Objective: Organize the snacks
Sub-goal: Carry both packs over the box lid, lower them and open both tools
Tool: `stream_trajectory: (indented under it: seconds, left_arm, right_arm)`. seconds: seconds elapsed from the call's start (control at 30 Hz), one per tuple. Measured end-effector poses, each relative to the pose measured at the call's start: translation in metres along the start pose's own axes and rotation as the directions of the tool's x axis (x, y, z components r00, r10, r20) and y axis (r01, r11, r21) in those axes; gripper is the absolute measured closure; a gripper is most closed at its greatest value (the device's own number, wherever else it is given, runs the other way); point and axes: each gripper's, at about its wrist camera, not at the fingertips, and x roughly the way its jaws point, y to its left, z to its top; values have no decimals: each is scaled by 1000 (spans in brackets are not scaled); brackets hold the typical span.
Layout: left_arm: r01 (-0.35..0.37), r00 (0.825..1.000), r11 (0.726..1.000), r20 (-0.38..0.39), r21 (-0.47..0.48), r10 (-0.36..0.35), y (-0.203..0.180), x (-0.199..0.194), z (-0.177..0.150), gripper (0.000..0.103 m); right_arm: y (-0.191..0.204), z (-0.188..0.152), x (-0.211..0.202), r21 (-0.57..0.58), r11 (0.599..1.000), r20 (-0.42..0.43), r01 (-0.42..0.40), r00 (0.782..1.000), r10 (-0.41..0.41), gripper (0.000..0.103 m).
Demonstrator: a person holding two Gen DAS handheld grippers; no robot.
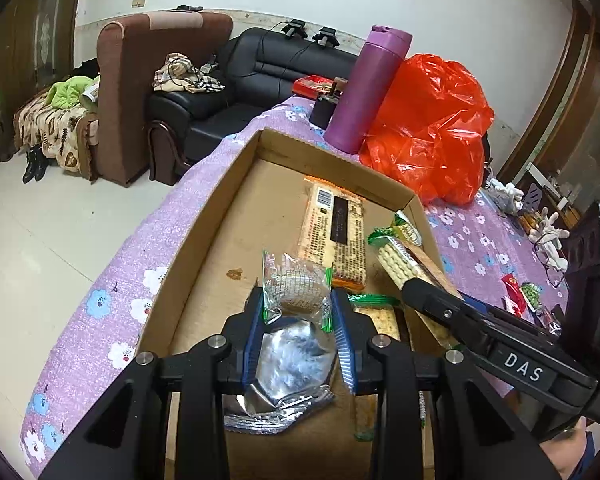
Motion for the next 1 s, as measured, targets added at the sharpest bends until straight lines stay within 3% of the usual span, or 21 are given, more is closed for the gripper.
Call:
stream_trajectory:
  seconds: [0.37, 0.57, 0.67, 0.93, 1.0]
  left_arm:
    - [-25, 1000, 1000, -9, -16, 24, 3, 11, 6, 71]
    - [3, 1000, 999, -1, -38, -3, 6, 22, 4, 70]
    - [31, 999, 998, 43, -48, -29, 8, 17, 5, 70]
    - [12, 995, 999, 98, -36, -8, 4, 12, -2, 60]
    - [21, 995, 999, 100, -39, -17, 5, 12, -2, 49]
  right_arm:
    - [10, -4, 10, -44, 999, -5, -13, 1000, 13, 52]
    - [13, -9, 11, -96, 995, 17, -4, 1000, 5, 51]
    - [14, -12, 11, -111, 994, 29, -17, 999, 21, 51]
    - [25, -19, -4, -217, 976, 92, -14, 995, 34, 49]
    - [28, -20, -13, -230, 973, 137, 0, 990, 33, 44]
